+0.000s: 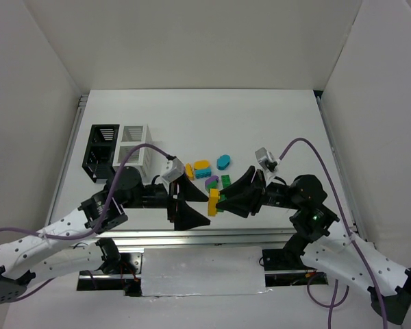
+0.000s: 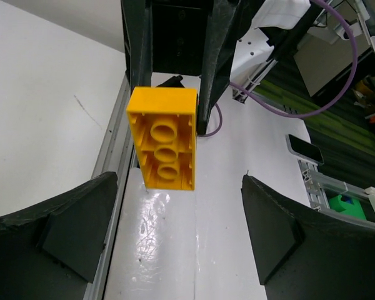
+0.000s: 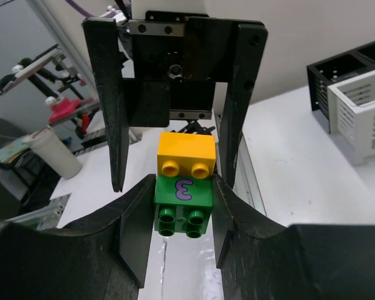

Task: Sort the legos into containers by color

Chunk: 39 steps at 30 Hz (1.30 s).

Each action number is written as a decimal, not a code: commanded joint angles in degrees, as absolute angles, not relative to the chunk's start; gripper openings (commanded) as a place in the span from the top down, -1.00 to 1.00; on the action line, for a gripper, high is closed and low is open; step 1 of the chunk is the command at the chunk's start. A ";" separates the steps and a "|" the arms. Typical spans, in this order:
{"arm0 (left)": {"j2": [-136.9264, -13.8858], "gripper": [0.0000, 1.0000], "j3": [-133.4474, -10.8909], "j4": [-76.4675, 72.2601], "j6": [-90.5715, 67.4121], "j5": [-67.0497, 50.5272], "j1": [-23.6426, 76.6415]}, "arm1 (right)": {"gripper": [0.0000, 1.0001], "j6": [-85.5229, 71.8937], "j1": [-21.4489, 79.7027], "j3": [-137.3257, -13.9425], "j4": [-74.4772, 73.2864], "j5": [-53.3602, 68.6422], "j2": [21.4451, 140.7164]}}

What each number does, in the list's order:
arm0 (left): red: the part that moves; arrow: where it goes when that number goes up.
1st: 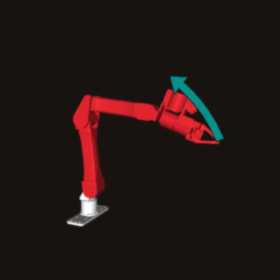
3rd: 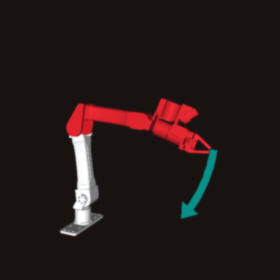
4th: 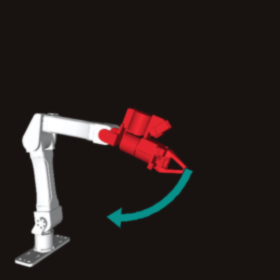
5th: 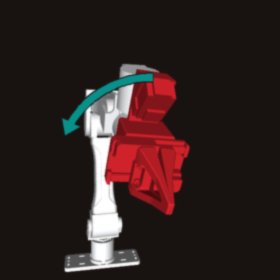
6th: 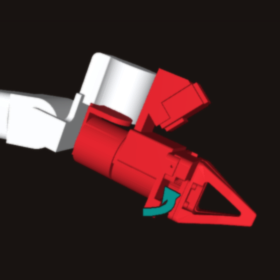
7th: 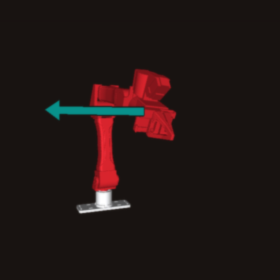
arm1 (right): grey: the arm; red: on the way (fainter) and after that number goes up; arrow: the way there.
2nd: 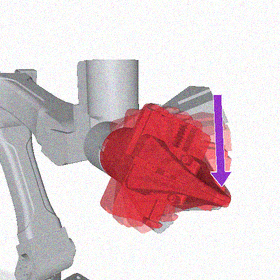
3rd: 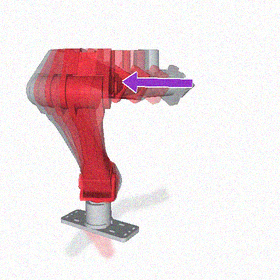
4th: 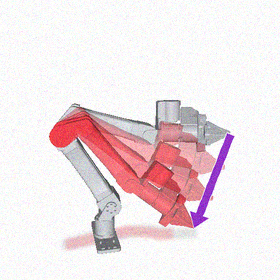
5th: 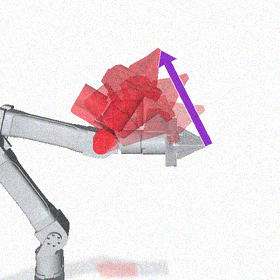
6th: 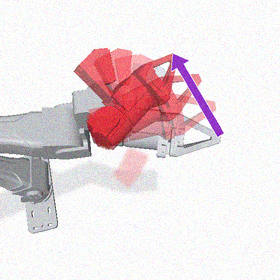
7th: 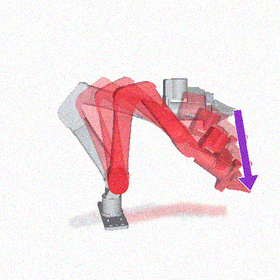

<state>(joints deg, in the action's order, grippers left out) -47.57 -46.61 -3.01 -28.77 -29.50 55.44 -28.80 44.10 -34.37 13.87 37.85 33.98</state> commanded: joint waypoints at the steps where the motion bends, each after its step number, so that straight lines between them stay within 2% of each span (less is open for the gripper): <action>1: -48.86 -0.83 -48.60 -8.53 -29.97 -32.00 55.72 | 1.00 -30.93 43.94 -34.72 23.62 42.89 35.59; 8: -49.57 -0.64 -48.08 -10.10 -30.32 -31.38 55.72 | 1.00 -33.84 44.03 -33.93 28.56 46.05 37.44; 12: -50.01 -0.36 -47.99 -11.95 -30.85 -31.55 55.72 | 1.00 -34.19 44.03 -33.75 29.71 45.97 38.41; 15: -50.27 0.00 -48.25 -11.95 -30.67 -30.50 55.72 | 1.00 -34.19 43.86 -33.84 29.53 46.05 38.93; 18: -50.45 0.19 -48.69 -11.95 -30.67 -29.80 55.72 | 1.00 -33.93 44.03 -34.01 28.83 45.09 39.46; 21: -50.89 0.20 -48.95 -11.78 -30.59 -29.36 55.72 | 1.00 -33.93 44.03 -34.10 28.13 43.95 39.90; 22: -51.06 0.32 -49.13 -11.78 -30.59 -29.36 55.72 | 1.00 -33.75 44.21 -33.93 27.95 43.51 39.90; 24: -51.59 0.90 -49.39 -11.60 -30.76 -29.18 55.72 | 0.97 -33.58 44.21 -33.93 27.69 43.59 39.90; 25: -51.77 1.00 -49.39 -11.69 -30.76 -29.09 55.72 | 0.85 -33.49 44.21 -34.10 27.42 44.03 39.99; 27: -51.68 1.00 -49.31 -11.95 -30.76 -28.92 55.72 | 0.28 -33.14 44.21 -33.93 26.63 43.86 39.73; 28: -51.51 1.00 -49.13 -12.13 -30.76 -28.83 55.72 | -0.11 -32.79 44.12 -33.40 26.37 43.86 38.94; 29: -51.07 1.00 -48.96 -12.22 -30.76 -28.48 55.72 | -0.19 -32.26 44.21 -33.22 25.50 42.64 38.41; 33: -50.19 1.00 -48.96 -10.81 -30.23 -27.42 55.72 | -0.15 -29.45 44.12 -32.26 20.14 39.73 35.51; 36: -50.27 1.00 -48.96 -11.07 -30.23 -28.39 55.72 | 0.15 -29.62 44.12 -31.64 20.30 39.90 34.72; 37: -50.36 1.00 -48.87 -11.34 -30.32 -28.82 55.72 | 0.37 -29.88 44.21 -31.55 20.56 39.82 34.63; 39: -50.62 1.00 -48.87 -11.69 -30.41 -29.18 55.72 | 0.42 -30.06 44.21 -31.55 20.74 39.99 34.54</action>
<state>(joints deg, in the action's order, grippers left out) -50.92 -47.05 -8.23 -30.09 -28.42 55.70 -31.46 43.90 -31.75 20.38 40.51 35.29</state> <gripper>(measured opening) 0.480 0.438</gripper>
